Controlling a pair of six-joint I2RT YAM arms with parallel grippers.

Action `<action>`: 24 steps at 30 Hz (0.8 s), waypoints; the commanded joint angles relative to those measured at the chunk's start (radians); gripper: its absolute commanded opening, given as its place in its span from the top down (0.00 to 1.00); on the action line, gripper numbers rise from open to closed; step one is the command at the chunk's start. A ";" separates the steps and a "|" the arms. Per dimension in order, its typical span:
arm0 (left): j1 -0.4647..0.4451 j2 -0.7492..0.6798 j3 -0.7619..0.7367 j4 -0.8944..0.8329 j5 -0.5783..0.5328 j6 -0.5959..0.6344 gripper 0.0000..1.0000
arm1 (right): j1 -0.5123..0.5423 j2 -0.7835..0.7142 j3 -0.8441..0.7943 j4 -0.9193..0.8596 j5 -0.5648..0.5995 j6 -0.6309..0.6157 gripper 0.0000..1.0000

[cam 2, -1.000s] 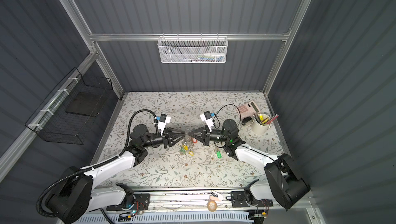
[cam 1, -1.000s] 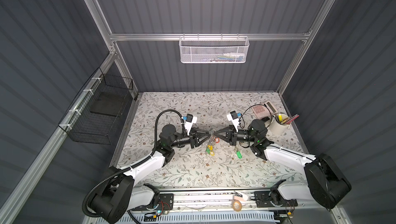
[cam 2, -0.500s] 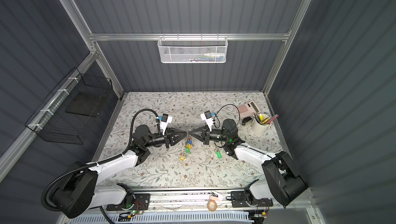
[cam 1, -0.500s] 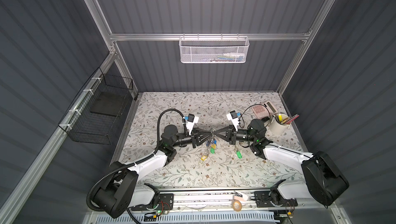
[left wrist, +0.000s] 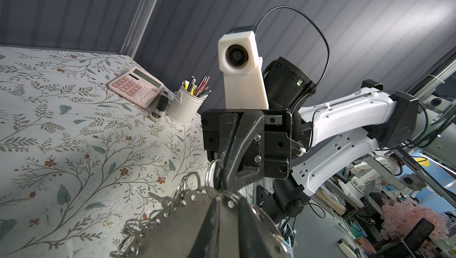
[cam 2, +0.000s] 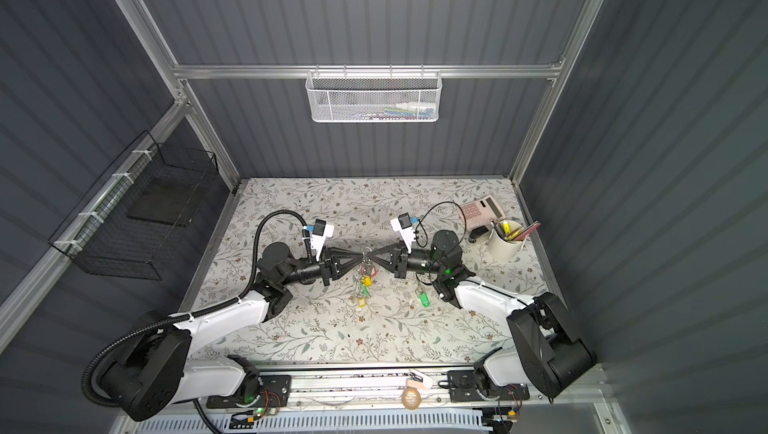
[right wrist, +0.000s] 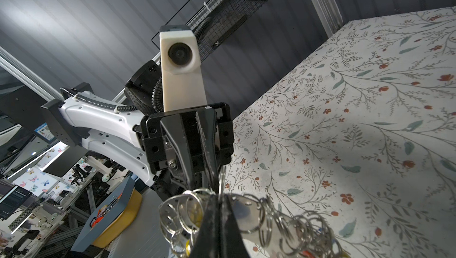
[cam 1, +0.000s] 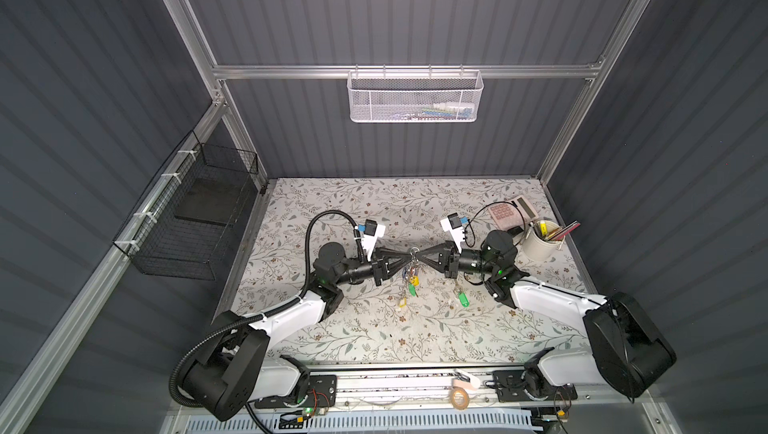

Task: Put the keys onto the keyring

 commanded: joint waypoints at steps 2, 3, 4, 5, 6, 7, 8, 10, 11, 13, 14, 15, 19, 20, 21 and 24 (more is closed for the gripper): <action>-0.006 -0.022 0.023 -0.084 -0.108 0.044 0.74 | 0.020 -0.001 0.011 0.084 -0.071 0.011 1.00; -0.006 -0.030 0.021 -0.087 -0.120 0.047 0.73 | 0.020 -0.001 0.011 0.084 -0.071 0.011 1.00; -0.005 -0.039 0.015 -0.088 -0.141 0.048 0.72 | 0.020 -0.001 0.012 0.084 -0.072 0.012 1.00; -0.003 -0.049 0.011 -0.087 -0.158 0.046 0.71 | 0.021 -0.001 0.011 0.084 -0.071 0.011 1.00; -0.001 -0.059 0.007 -0.088 -0.168 0.047 0.72 | 0.020 -0.001 0.011 0.084 -0.070 0.011 1.00; 0.002 -0.071 0.006 -0.091 -0.175 0.050 0.72 | 0.021 -0.002 0.012 0.085 -0.073 0.012 1.00; 0.003 -0.082 0.008 -0.103 -0.180 0.057 0.71 | 0.020 -0.002 0.012 0.086 -0.072 0.012 1.00; 0.004 -0.092 0.012 -0.130 -0.182 0.067 0.70 | 0.021 -0.001 0.012 0.086 -0.073 0.012 1.00; 0.007 -0.098 0.012 -0.133 -0.182 0.067 0.69 | 0.021 -0.002 0.012 0.087 -0.074 0.014 1.00; 0.010 -0.104 0.010 -0.131 -0.182 0.066 0.66 | 0.022 0.001 0.012 0.087 -0.074 0.015 1.00; 0.011 -0.102 0.012 -0.133 -0.181 0.067 0.65 | 0.021 0.000 0.013 0.088 -0.075 0.015 1.00; 0.010 -0.097 0.015 -0.139 -0.176 0.069 0.65 | 0.023 0.000 0.012 0.089 -0.076 0.015 1.00; 0.009 -0.079 0.022 -0.125 -0.121 0.073 0.67 | 0.022 0.000 0.012 0.086 -0.073 0.014 1.00; 0.009 -0.075 0.023 -0.116 -0.098 0.073 0.67 | 0.023 -0.002 0.012 0.084 -0.071 0.012 1.00; 0.009 -0.072 0.025 -0.107 -0.070 0.074 0.67 | 0.023 0.001 0.012 0.083 -0.071 0.011 1.00; 0.009 -0.075 0.002 -0.059 -0.010 0.086 0.68 | 0.023 0.001 0.012 0.087 -0.071 0.012 1.00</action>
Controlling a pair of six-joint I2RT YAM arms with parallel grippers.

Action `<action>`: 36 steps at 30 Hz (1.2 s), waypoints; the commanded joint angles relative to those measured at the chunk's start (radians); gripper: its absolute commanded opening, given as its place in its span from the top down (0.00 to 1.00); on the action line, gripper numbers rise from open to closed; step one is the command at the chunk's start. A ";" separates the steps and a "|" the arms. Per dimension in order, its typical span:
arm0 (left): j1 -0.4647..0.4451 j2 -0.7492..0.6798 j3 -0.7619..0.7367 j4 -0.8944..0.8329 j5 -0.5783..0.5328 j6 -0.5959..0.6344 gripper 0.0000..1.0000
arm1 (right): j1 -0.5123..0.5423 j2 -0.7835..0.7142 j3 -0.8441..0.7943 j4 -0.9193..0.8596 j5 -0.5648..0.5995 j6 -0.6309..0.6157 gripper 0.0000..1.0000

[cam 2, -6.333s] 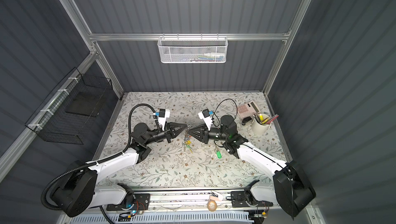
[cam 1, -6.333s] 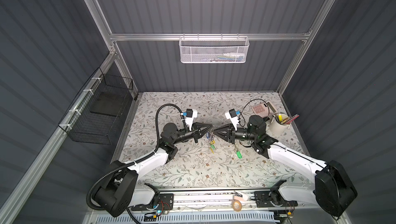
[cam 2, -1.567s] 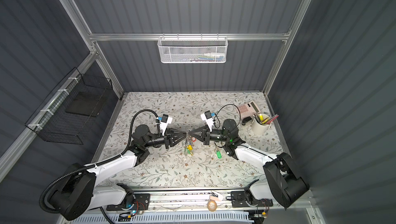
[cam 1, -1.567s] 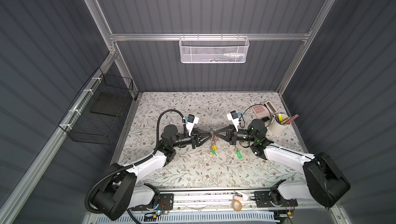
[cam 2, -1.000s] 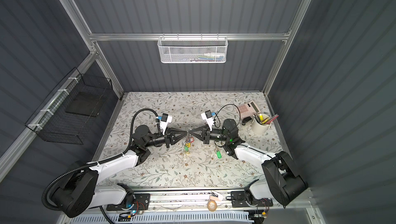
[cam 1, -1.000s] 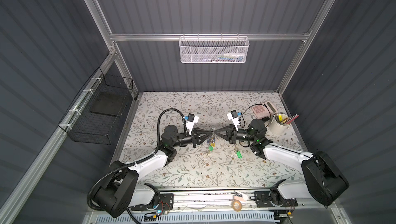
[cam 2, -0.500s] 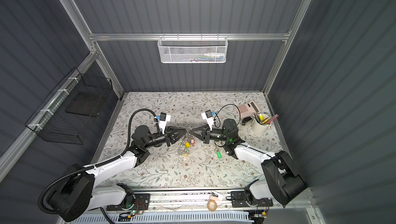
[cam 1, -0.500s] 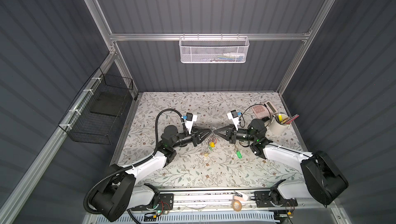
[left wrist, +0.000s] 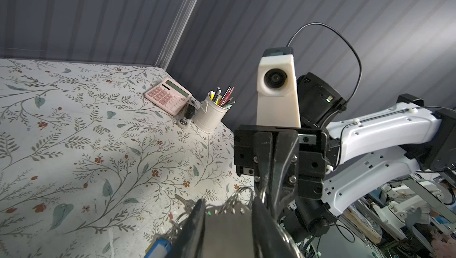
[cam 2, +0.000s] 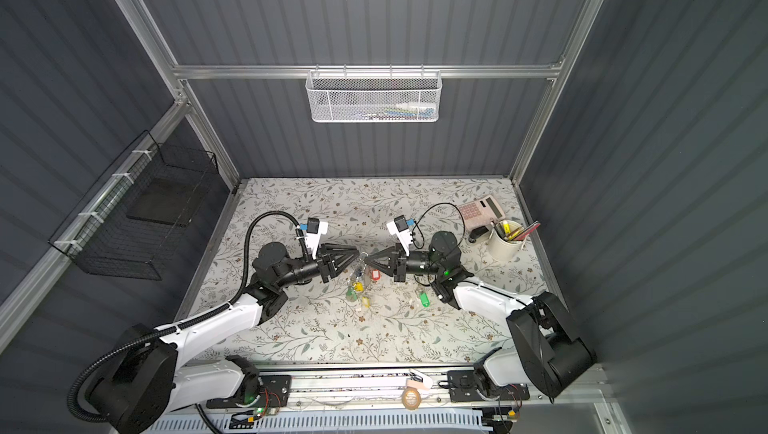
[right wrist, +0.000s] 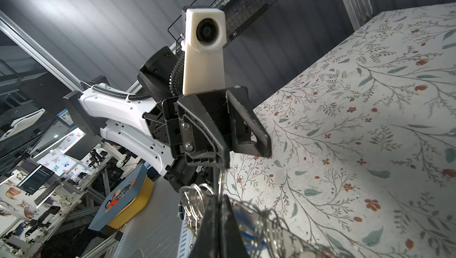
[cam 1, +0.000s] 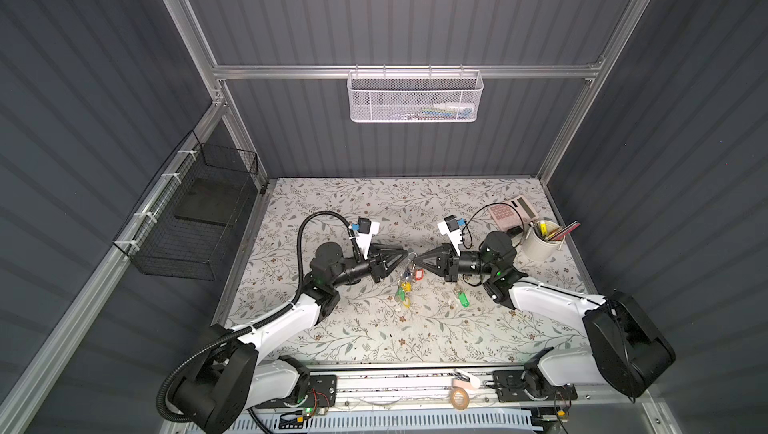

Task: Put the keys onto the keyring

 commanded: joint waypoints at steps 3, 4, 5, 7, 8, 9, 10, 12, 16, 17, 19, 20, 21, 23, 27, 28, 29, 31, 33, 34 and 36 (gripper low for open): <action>0.005 -0.003 -0.007 0.060 0.094 0.049 0.68 | 0.003 0.001 0.014 0.058 -0.013 0.007 1.00; 0.005 0.001 0.000 0.050 0.099 0.051 0.68 | 0.003 0.004 0.014 0.061 -0.013 0.009 1.00; 0.005 0.008 0.005 0.053 0.109 0.046 0.69 | 0.004 0.006 0.014 0.065 -0.015 0.011 1.00; 0.005 0.019 0.009 0.066 0.121 0.037 0.70 | 0.004 0.012 0.015 0.068 -0.017 0.014 1.00; 0.005 0.023 0.011 0.073 0.126 0.032 0.70 | 0.003 0.013 0.015 0.068 -0.017 0.014 1.00; 0.006 0.026 0.009 0.081 0.130 0.027 0.70 | 0.003 0.011 0.016 0.067 -0.015 0.014 1.00; 0.005 0.026 0.007 0.089 0.135 0.022 0.69 | 0.003 0.012 0.015 0.066 -0.014 0.013 1.00; 0.005 0.017 -0.004 0.093 0.125 0.020 0.65 | 0.003 0.013 0.014 0.066 -0.013 0.012 1.00; 0.006 -0.040 -0.035 0.065 0.054 0.047 0.62 | 0.003 0.010 0.013 0.058 -0.005 0.006 1.00; 0.005 -0.051 -0.037 0.057 0.051 0.051 0.61 | 0.003 0.012 0.014 0.058 -0.005 0.007 1.00; 0.005 -0.060 -0.033 0.037 0.056 0.059 0.61 | 0.003 0.011 0.015 0.058 -0.006 0.008 1.00; 0.005 -0.060 -0.030 0.030 0.064 0.058 0.61 | 0.003 0.012 0.015 0.060 -0.007 0.010 1.00; 0.005 -0.060 -0.030 0.029 0.070 0.054 0.61 | 0.003 0.012 0.015 0.060 -0.005 0.010 1.00; 0.005 -0.060 -0.036 0.035 0.071 0.053 0.60 | 0.003 0.014 0.016 0.060 -0.006 0.009 1.00; 0.004 -0.045 -0.032 0.058 0.077 0.042 0.59 | 0.003 0.013 0.016 0.058 -0.008 0.009 1.00; 0.003 -0.039 -0.026 0.060 0.082 0.040 0.59 | 0.003 0.014 0.017 0.058 -0.009 0.010 1.00; 0.003 -0.032 -0.024 0.059 0.085 0.039 0.60 | 0.003 0.014 0.017 0.059 -0.010 0.011 1.00; 0.003 -0.023 -0.018 0.060 0.087 0.039 0.62 | 0.003 0.015 0.017 0.060 -0.012 0.010 1.00; 0.002 -0.016 -0.015 0.063 0.085 0.039 0.65 | 0.003 0.014 0.017 0.060 -0.012 0.011 1.00; 0.002 -0.013 -0.013 0.061 0.084 0.037 0.67 | 0.004 0.015 0.017 0.060 -0.014 0.011 1.00; 0.002 -0.008 -0.007 0.047 0.076 0.041 0.69 | 0.004 0.017 0.017 0.061 -0.016 0.011 1.00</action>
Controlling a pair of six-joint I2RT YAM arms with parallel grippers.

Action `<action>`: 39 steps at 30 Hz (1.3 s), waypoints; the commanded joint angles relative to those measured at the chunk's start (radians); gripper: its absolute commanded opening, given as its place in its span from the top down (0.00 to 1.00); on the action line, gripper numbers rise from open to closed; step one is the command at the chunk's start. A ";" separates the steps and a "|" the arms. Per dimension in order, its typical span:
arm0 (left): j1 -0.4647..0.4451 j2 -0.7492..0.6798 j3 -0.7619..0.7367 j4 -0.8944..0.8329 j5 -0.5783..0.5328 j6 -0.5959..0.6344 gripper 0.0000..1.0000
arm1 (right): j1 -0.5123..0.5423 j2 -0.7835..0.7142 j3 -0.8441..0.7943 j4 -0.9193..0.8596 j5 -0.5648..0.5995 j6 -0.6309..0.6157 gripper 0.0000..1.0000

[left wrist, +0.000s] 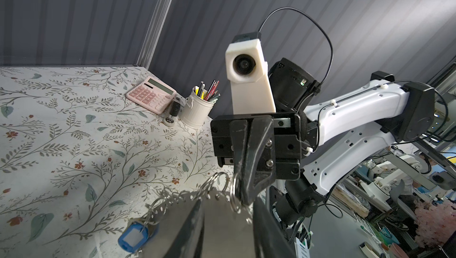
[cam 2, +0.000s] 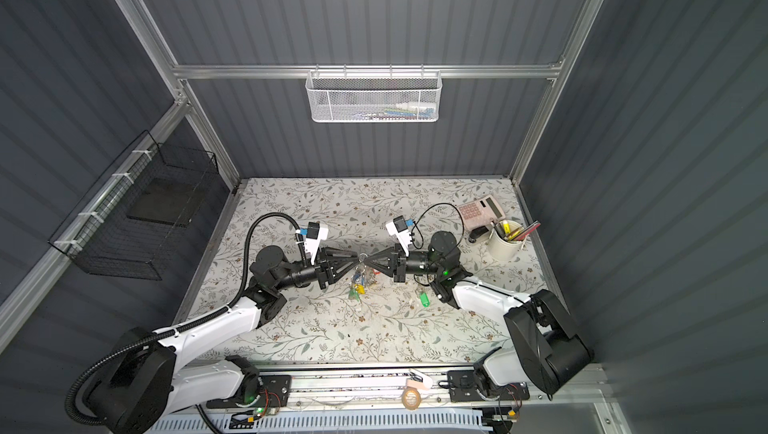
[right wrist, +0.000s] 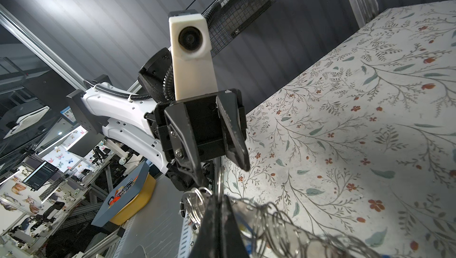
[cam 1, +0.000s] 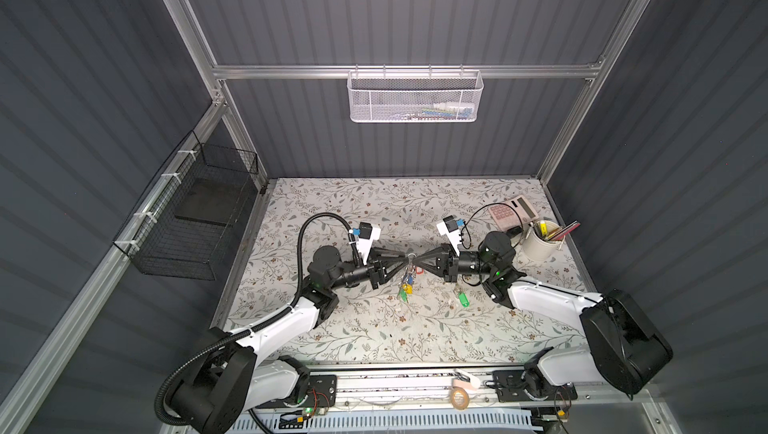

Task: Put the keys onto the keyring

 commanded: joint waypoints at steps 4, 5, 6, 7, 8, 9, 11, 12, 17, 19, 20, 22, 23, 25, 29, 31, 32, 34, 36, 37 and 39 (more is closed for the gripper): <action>-0.001 0.007 0.032 -0.001 0.001 0.016 0.72 | 0.004 0.006 0.021 0.052 -0.011 0.016 1.00; -0.003 0.007 0.032 0.000 -0.001 0.014 0.73 | 0.006 0.007 0.020 0.053 -0.011 0.016 1.00; -0.003 0.010 0.037 -0.001 0.002 0.013 0.74 | 0.005 0.010 0.020 0.053 -0.013 0.015 1.00; -0.003 0.014 0.039 0.000 0.008 0.012 0.75 | 0.005 0.012 0.021 0.053 -0.014 0.017 1.00; -0.003 0.019 0.043 0.003 0.015 0.007 0.75 | 0.006 0.013 0.022 0.053 -0.016 0.018 1.00; -0.003 0.025 0.045 0.015 0.024 0.000 0.75 | 0.008 0.013 0.024 0.054 -0.016 0.018 1.00; -0.003 0.040 0.051 0.032 0.045 -0.015 0.76 | 0.007 0.013 0.024 0.055 -0.018 0.018 1.00; -0.004 0.046 0.053 0.030 0.054 -0.016 0.76 | 0.007 0.013 0.024 0.055 -0.018 0.018 1.00; -0.007 0.066 0.060 0.032 0.089 -0.025 0.78 | 0.008 0.010 0.024 0.055 -0.017 0.020 1.00; -0.007 0.062 0.055 0.032 0.091 -0.028 0.80 | 0.007 0.010 0.021 0.055 -0.015 0.018 1.00; -0.007 0.060 0.052 0.028 0.089 -0.026 0.80 | 0.007 0.010 0.021 0.055 -0.014 0.018 1.00; -0.007 0.055 0.056 0.010 0.084 -0.024 0.83 | 0.007 0.008 0.022 0.055 -0.011 0.016 1.00; -0.007 0.054 0.056 0.001 0.083 -0.021 0.85 | 0.008 0.008 0.020 0.055 -0.012 0.016 1.00; -0.007 0.055 0.059 -0.002 0.083 -0.026 0.87 | 0.008 0.008 0.020 0.053 -0.010 0.015 1.00; -0.007 0.066 0.078 -0.026 0.083 -0.034 0.99 | 0.006 0.007 0.020 0.052 -0.008 0.014 1.00; -0.007 0.066 0.090 -0.047 0.085 -0.030 1.00 | 0.006 0.004 0.021 0.050 -0.006 0.012 1.00; -0.007 0.061 0.098 -0.066 0.087 -0.020 1.00 | 0.007 0.001 0.018 0.046 -0.006 0.008 1.00; -0.007 0.039 0.119 -0.148 0.084 0.035 1.00 | 0.006 -0.007 0.018 0.031 -0.003 -0.001 1.00; -0.007 0.009 0.157 -0.272 0.074 0.112 1.00 | 0.008 -0.017 0.021 0.012 0.001 -0.015 1.00; -0.007 -0.003 0.176 -0.342 0.074 0.149 1.00 | 0.006 -0.024 0.020 -0.002 0.001 -0.022 0.98; -0.007 -0.024 0.212 -0.445 0.073 0.215 1.00 | 0.003 -0.043 0.023 -0.027 0.001 -0.038 0.89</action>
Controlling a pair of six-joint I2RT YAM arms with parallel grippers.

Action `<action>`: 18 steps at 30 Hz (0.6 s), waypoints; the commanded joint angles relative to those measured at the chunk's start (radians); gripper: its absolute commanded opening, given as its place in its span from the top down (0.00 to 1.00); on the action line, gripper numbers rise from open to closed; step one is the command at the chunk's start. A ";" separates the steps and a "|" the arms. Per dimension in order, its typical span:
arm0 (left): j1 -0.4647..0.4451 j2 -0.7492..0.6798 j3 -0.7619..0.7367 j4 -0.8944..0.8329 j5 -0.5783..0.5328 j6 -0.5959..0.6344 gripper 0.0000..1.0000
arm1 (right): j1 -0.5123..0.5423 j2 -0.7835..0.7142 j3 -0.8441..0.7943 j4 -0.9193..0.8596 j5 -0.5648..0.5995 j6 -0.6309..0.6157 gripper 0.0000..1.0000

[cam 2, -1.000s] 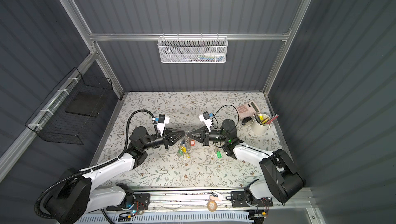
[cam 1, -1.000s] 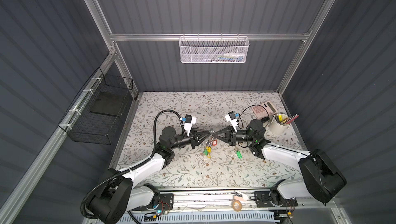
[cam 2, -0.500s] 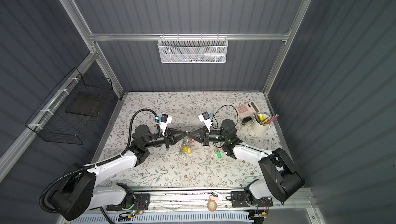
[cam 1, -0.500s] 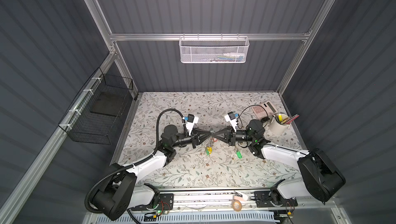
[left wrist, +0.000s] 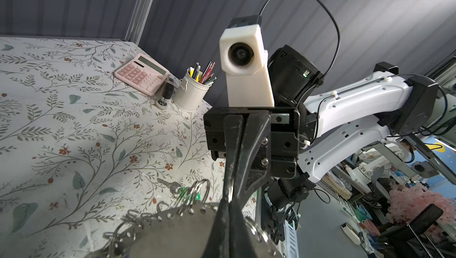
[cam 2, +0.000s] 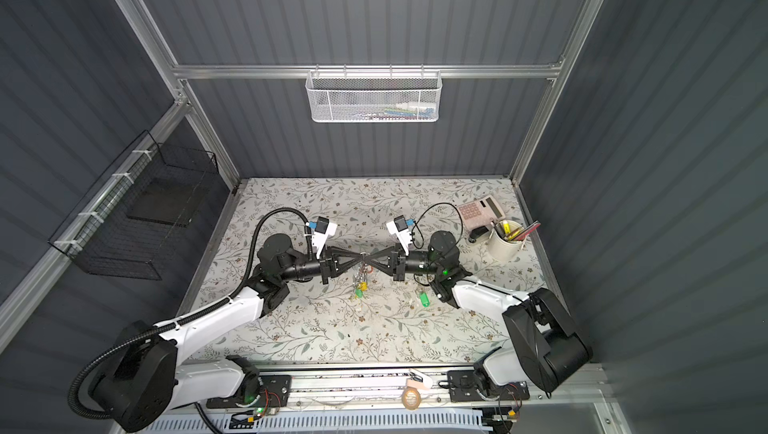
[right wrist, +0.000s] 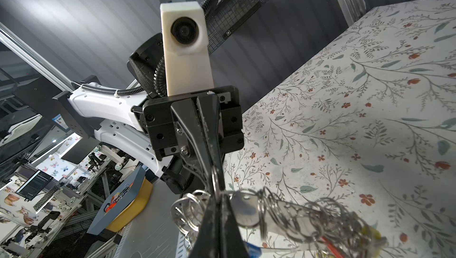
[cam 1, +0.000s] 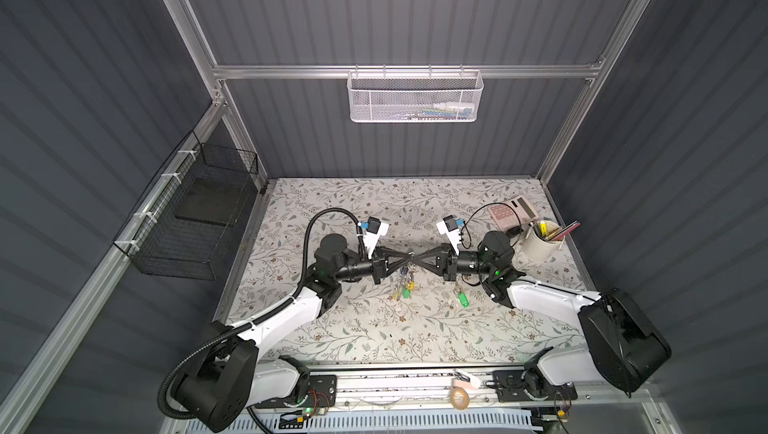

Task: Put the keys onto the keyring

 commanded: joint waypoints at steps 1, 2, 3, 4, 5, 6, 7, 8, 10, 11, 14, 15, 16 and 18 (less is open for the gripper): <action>-0.004 -0.055 0.095 -0.248 -0.008 0.181 1.00 | 0.001 -0.055 0.021 -0.020 -0.022 -0.043 0.86; -0.005 -0.060 0.115 -0.299 -0.011 0.215 1.00 | -0.003 -0.066 0.021 -0.040 -0.018 -0.052 0.83; -0.005 -0.064 0.138 -0.359 -0.013 0.258 1.00 | -0.013 -0.080 0.023 -0.059 -0.016 -0.063 0.80; -0.004 -0.064 0.163 -0.414 -0.014 0.301 1.00 | -0.026 -0.094 0.025 -0.075 -0.014 -0.066 0.78; -0.005 -0.063 0.184 -0.462 -0.015 0.338 1.00 | -0.040 -0.106 0.024 -0.080 -0.012 -0.066 0.74; -0.005 -0.058 0.206 -0.510 -0.018 0.385 1.00 | -0.056 -0.120 0.023 -0.085 -0.008 -0.066 0.70; -0.004 -0.052 0.229 -0.554 -0.018 0.429 1.00 | -0.072 -0.131 0.024 -0.094 -0.003 -0.069 0.66; -0.004 -0.048 0.247 -0.588 -0.019 0.465 1.00 | -0.088 -0.142 0.026 -0.109 0.005 -0.077 0.60; -0.004 -0.036 0.285 -0.649 -0.026 0.531 1.00 | -0.107 -0.157 0.035 -0.153 0.018 -0.105 0.52; -0.005 -0.028 0.309 -0.682 -0.031 0.565 1.00 | -0.112 -0.170 0.038 -0.173 0.025 -0.126 0.50; -0.005 0.002 0.385 -0.822 -0.049 0.703 1.00 | -0.116 -0.200 0.042 -0.268 0.049 -0.227 0.45; -0.005 0.014 0.416 -0.875 -0.059 0.752 1.00 | -0.112 -0.208 0.037 -0.300 0.065 -0.272 0.44; -0.005 0.024 0.444 -0.929 -0.067 0.802 1.00 | -0.112 -0.217 0.023 -0.309 0.086 -0.310 0.41; -0.005 0.035 0.480 -0.989 -0.095 0.859 1.00 | -0.106 -0.239 -0.021 -0.281 0.135 -0.376 0.29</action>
